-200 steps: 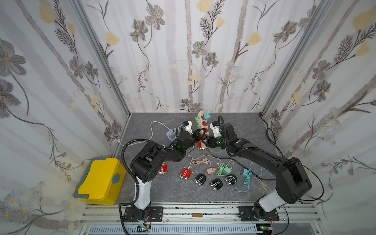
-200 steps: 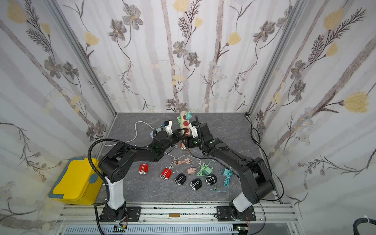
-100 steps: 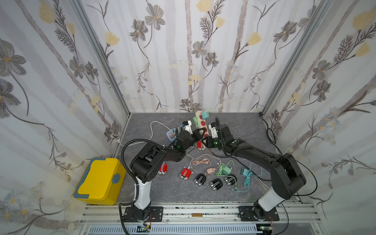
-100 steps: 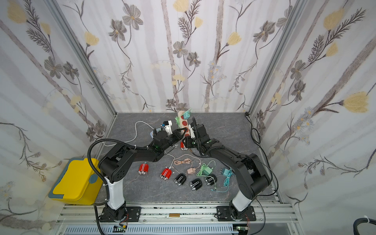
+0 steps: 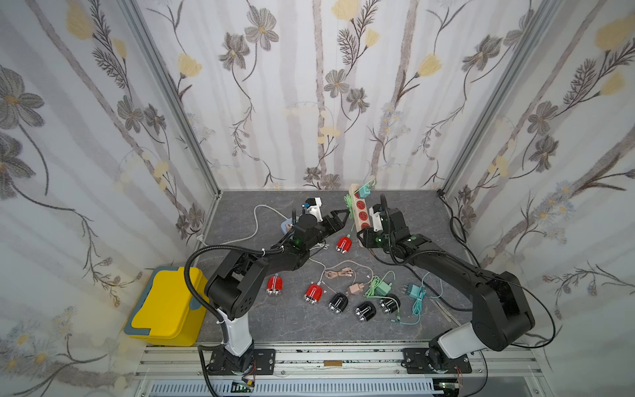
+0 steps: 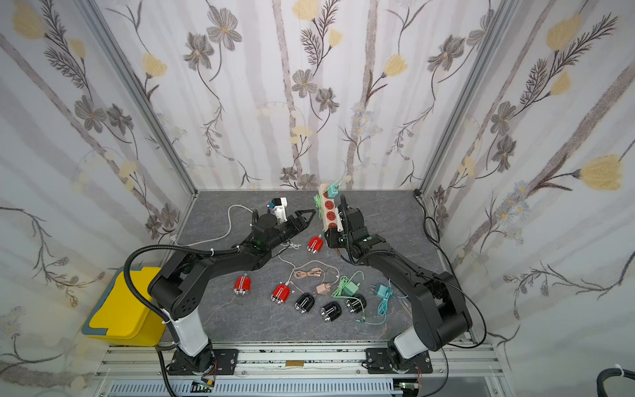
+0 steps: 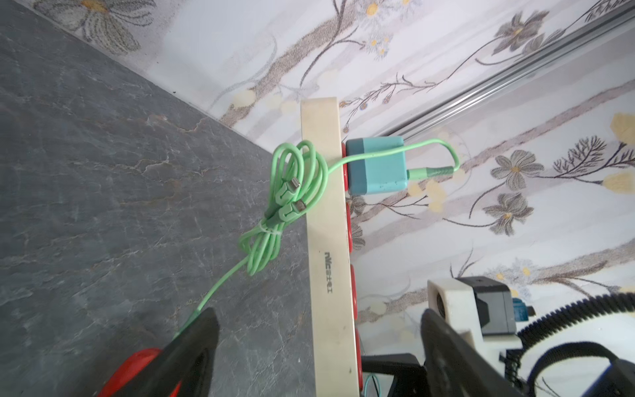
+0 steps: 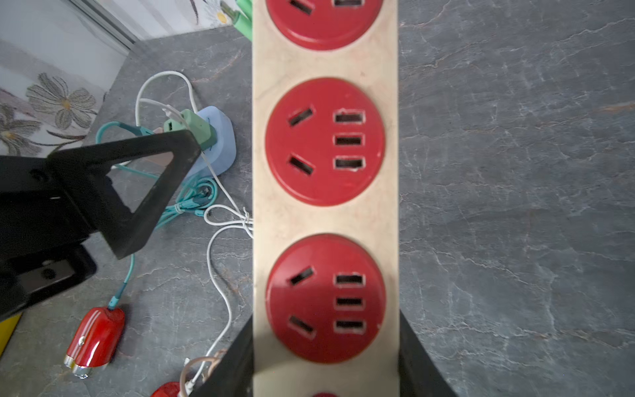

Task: Unplug the electric shaver
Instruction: Place the socket at the center of the board.

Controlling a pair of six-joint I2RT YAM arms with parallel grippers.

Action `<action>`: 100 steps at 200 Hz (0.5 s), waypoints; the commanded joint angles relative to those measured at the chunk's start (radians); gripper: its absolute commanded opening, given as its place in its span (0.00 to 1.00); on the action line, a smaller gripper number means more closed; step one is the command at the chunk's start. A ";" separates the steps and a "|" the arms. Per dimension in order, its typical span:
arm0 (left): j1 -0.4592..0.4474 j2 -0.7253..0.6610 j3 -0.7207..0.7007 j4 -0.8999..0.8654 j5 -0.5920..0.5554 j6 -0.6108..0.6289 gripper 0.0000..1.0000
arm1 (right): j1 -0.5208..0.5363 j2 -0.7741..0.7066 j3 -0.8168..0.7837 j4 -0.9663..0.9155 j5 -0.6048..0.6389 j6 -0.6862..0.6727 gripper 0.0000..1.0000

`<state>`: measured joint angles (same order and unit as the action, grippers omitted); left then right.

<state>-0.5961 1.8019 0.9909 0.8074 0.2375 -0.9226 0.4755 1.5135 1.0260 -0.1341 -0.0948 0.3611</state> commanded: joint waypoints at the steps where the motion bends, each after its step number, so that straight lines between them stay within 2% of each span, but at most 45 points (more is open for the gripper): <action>1: 0.002 -0.060 -0.012 -0.162 -0.021 0.102 1.00 | -0.013 -0.010 -0.003 -0.012 0.021 -0.094 0.24; 44: 0.004 -0.169 -0.068 -0.324 -0.062 0.229 1.00 | -0.027 -0.003 -0.013 -0.080 0.095 -0.156 0.23; 100: -0.005 -0.243 -0.133 -0.397 -0.053 0.337 1.00 | -0.078 0.052 -0.034 -0.129 0.252 -0.164 0.21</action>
<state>-0.5968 1.5803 0.8738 0.4538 0.1844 -0.6682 0.4126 1.5486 0.9932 -0.2798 0.0578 0.2226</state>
